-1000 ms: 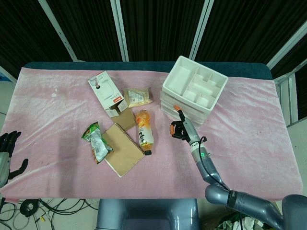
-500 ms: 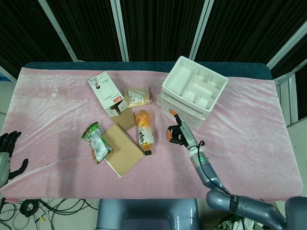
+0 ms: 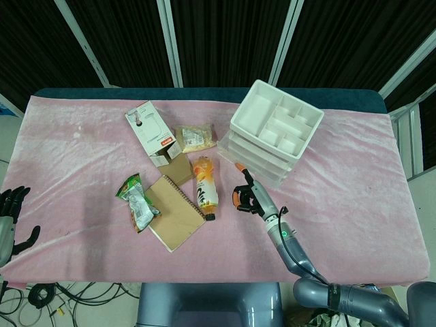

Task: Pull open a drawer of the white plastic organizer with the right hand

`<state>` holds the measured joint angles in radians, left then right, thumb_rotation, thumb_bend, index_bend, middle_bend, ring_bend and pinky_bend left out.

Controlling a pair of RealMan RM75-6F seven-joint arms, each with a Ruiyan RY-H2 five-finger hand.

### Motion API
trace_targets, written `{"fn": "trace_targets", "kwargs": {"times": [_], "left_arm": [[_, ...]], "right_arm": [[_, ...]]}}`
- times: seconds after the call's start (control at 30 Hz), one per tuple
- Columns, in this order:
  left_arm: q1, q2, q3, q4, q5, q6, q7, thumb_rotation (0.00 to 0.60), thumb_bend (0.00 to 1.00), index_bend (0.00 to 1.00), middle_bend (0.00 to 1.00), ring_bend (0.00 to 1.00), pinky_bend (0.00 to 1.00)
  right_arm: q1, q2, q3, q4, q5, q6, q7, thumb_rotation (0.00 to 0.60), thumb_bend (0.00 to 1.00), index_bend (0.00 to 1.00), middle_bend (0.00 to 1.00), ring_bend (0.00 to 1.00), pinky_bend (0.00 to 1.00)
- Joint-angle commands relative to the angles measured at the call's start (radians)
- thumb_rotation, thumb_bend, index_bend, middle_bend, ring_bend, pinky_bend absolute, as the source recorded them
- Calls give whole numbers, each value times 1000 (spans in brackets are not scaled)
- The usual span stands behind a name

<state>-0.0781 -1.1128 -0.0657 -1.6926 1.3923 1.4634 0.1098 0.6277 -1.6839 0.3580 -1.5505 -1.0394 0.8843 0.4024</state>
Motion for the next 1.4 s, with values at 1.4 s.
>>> {"fn": "trace_targets", "kwargs": {"times": [1.4], "left_arm": [[-1, -2, 0, 4, 0, 0, 8, 600, 355, 82, 58, 15, 51]], "right_arm": [[-61, 25, -74, -85, -31, 31, -12, 600, 577, 78, 687, 754, 805]]}}
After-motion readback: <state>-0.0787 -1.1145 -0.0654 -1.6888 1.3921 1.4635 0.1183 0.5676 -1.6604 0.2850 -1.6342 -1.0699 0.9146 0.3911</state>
